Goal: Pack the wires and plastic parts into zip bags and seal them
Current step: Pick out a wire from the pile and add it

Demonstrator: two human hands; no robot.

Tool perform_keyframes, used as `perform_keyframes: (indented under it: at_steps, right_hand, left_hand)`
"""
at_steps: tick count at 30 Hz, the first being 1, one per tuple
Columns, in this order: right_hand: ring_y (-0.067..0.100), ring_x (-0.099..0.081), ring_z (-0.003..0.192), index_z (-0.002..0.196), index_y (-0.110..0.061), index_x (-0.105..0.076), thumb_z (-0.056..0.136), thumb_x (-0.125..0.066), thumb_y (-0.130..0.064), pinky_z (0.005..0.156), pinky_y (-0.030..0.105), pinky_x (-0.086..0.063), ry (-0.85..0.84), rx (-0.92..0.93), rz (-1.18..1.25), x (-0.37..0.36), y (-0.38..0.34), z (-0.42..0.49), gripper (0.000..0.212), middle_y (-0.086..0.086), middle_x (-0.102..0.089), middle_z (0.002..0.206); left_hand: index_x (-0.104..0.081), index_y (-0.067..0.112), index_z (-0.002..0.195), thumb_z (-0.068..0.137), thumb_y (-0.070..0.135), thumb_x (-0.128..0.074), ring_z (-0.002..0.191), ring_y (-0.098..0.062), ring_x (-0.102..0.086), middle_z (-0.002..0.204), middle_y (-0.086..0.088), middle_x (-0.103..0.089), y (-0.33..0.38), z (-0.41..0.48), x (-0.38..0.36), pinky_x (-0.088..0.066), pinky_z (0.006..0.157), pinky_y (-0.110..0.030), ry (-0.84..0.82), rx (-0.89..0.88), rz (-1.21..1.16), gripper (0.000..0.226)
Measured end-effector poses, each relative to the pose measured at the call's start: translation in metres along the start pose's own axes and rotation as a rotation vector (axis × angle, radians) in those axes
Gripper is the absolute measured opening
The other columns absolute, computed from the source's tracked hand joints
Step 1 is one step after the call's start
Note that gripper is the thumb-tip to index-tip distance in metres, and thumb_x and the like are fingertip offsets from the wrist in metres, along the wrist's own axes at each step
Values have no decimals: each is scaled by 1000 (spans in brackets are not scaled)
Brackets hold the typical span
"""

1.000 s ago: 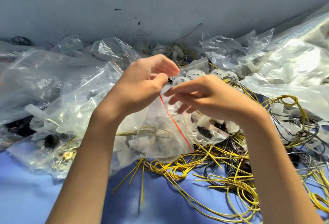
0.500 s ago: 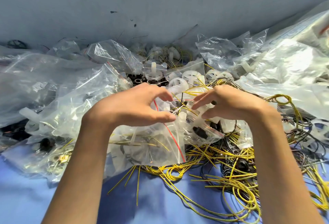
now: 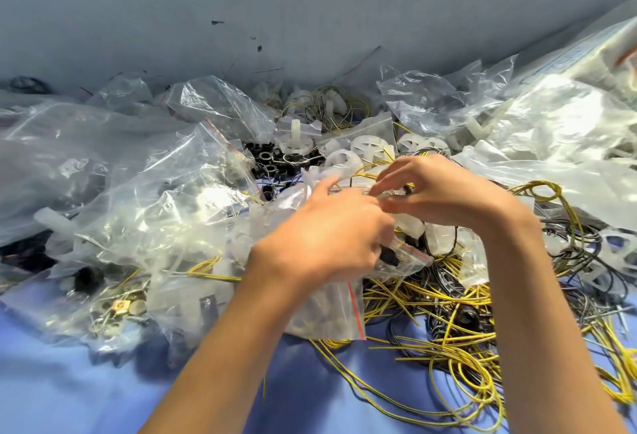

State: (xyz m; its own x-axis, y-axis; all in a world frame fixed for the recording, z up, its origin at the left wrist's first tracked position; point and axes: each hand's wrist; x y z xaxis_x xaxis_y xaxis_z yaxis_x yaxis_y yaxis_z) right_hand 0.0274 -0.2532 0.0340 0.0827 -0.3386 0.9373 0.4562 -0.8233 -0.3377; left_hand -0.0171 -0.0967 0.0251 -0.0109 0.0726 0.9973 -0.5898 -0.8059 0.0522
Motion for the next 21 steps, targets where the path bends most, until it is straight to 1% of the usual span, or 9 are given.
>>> perform_keyframes:
  at_steps: [3,4,7,10,13,15,16,19,21]
  right_hand:
    - [8,-60,98,106,-27,-73,86,-67,-35,79,22,-43,16,-15,47,2,-1,-2,22,-8,-66,113]
    - [8,-61,95,102,-27,-74,86,-68,-34,77,22,-45,15,-17,53,3,-2,-3,19,-8,-67,107]
    - [4,-60,73,85,-27,-76,81,-72,-24,61,13,-42,9,3,41,3,-7,-4,6,-10,-68,82]
    - [-1,-61,55,78,-24,-76,79,-73,-23,52,9,-44,-53,-6,51,1,-12,-4,3,-6,-70,67]
    - [0,-63,55,78,-24,-76,82,-70,-26,57,18,-51,-93,-9,44,1,-14,-4,7,-2,-72,67]
    - [0,-62,58,79,-25,-76,83,-69,-30,59,21,-51,-88,-11,28,3,-13,-5,9,-4,-71,68]
    - [-1,-61,58,80,-26,-75,84,-67,-34,57,20,-50,-91,-18,30,5,-12,-6,12,-6,-71,67]
    - [-6,-58,55,84,-28,-74,86,-62,-42,45,9,-39,-98,-60,77,7,-10,-7,19,-13,-67,61]
    - [-9,-57,54,88,-30,-73,87,-61,-43,45,7,-38,-97,-59,96,7,-9,-8,18,-22,-64,60]
  left_hand:
    - [-68,29,109,94,29,-46,122,-16,-41,113,4,-60,2,3,-13,-7,114,-48,-190,54,88,27]
    - [-68,27,109,95,29,-45,122,-17,-40,112,3,-60,1,4,-15,-10,114,-48,-217,72,82,27]
    - [-68,24,99,94,28,-46,116,-18,-44,107,2,-61,-3,3,-14,-13,110,-44,-195,90,29,23]
    - [-68,26,100,92,24,-47,114,-19,-47,112,3,-59,-2,3,-14,-19,108,-41,-149,70,-15,22]
    - [-60,32,112,91,28,-50,121,-21,-41,128,2,-49,1,4,-20,-23,105,-40,-114,43,-26,24]
    - [-55,34,119,92,29,-49,121,-21,-40,129,0,-47,4,5,-24,-25,101,-39,-99,38,-7,28]
    - [-52,33,123,92,29,-47,120,-22,-41,128,-2,-49,5,6,-26,-26,98,-39,-95,37,15,31]
    - [-45,28,133,95,32,-41,120,-24,-42,125,-7,-52,12,7,-30,-28,96,-41,-90,50,123,38]
    - [-46,27,131,96,32,-38,117,-24,-43,122,-6,-54,16,6,-33,-28,97,-43,-82,57,178,37]
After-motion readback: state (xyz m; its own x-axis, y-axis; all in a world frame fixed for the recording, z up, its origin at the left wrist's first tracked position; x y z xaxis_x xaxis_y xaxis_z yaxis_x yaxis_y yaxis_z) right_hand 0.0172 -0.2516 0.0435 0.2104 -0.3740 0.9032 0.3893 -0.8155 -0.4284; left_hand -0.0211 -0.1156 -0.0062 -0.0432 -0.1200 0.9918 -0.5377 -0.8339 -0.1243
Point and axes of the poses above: each hand's wrist, its own z-axis towards the middle knuckle, its own x-axis out of the back of the hand, y = z × x
